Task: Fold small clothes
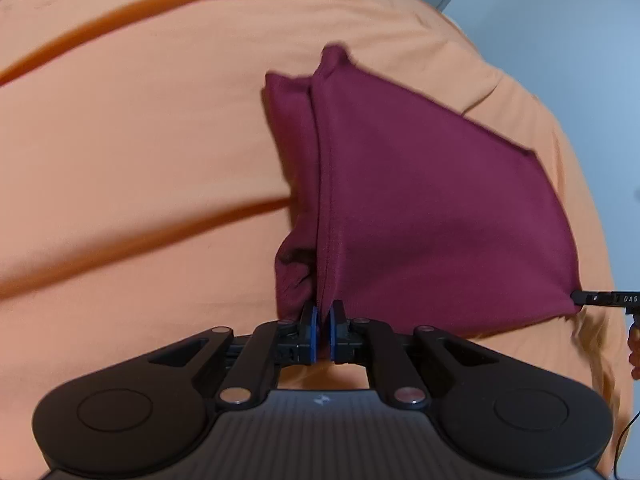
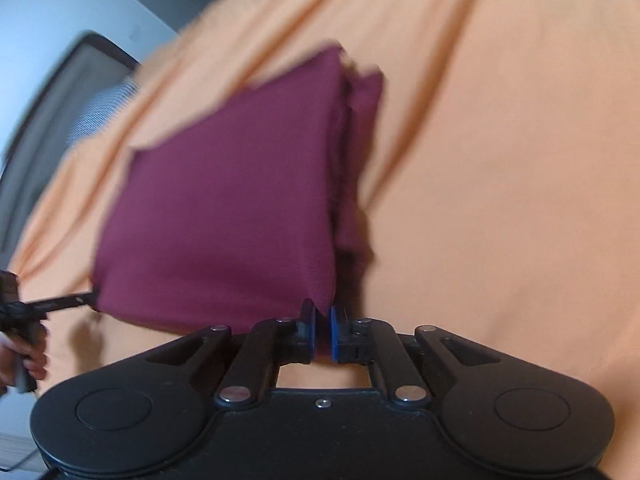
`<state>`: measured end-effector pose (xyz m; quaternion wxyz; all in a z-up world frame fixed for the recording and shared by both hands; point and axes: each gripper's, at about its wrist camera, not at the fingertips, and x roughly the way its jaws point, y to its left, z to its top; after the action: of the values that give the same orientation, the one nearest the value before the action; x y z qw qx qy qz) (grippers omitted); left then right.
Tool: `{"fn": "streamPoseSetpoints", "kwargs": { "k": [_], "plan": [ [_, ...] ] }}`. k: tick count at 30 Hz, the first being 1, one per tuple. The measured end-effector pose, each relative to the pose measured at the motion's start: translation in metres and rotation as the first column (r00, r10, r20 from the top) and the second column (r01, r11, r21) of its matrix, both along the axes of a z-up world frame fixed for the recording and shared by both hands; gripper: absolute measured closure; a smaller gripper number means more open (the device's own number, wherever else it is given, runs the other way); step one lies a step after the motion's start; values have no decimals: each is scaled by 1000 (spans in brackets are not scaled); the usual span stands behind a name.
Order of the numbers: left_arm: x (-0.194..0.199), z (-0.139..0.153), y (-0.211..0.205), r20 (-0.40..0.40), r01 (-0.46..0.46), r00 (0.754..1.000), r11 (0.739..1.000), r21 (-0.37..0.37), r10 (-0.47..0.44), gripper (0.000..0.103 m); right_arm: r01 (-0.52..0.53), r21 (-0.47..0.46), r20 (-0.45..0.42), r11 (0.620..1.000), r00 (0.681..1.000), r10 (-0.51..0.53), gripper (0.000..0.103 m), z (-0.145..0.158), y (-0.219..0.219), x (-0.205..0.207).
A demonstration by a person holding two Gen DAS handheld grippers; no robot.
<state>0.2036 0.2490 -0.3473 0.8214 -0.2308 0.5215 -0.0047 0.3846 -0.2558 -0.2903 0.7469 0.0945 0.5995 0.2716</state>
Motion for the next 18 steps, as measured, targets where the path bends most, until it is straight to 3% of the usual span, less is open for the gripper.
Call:
{"fn": "streamPoseSetpoints", "kwargs": {
  "k": [2,3,4,5,6,7,9,11,14,16,18],
  "plan": [
    [-3,5,3,7,-16,1000,1000,-12,16,90,1,8,12,1000,1000,-1,90,3,4,-3],
    [-5,9,6,5,-28,1000,1000,-3,28,80,11,9,4,1000,1000,-11,80,5,5,-3],
    [-8,13,8,7,-39,999,999,1,39,75,26,11,5,1000,1000,-26,77,9,4,-3],
    [-11,17,11,16,-54,998,998,8,54,71,43,6,29,999,999,-43,71,14,1,-4],
    [-13,23,14,32,-67,997,998,10,67,71,67,-6,61,998,996,-67,57,21,-1,-5],
    [-14,28,16,51,-77,996,997,4,77,70,99,-11,89,995,991,-98,55,29,-3,-6],
    [-11,37,16,95,-102,990,995,-1,102,54,135,-1,161,991,978,-133,55,47,-2,-7],
    [-1,41,15,118,-116,986,993,1,115,45,123,5,243,992,963,-120,55,65,13,-9],
    [21,39,13,121,-126,985,992,20,123,45,-10,64,307,998,952,-10,56,78,61,-12],
    [34,37,13,122,-136,984,990,26,132,45,-162,30,353,986,925,141,66,76,110,-20],
    [43,33,15,111,-141,984,990,21,138,45,-275,-38,393,961,880,268,91,70,154,-29]
  ]
}}
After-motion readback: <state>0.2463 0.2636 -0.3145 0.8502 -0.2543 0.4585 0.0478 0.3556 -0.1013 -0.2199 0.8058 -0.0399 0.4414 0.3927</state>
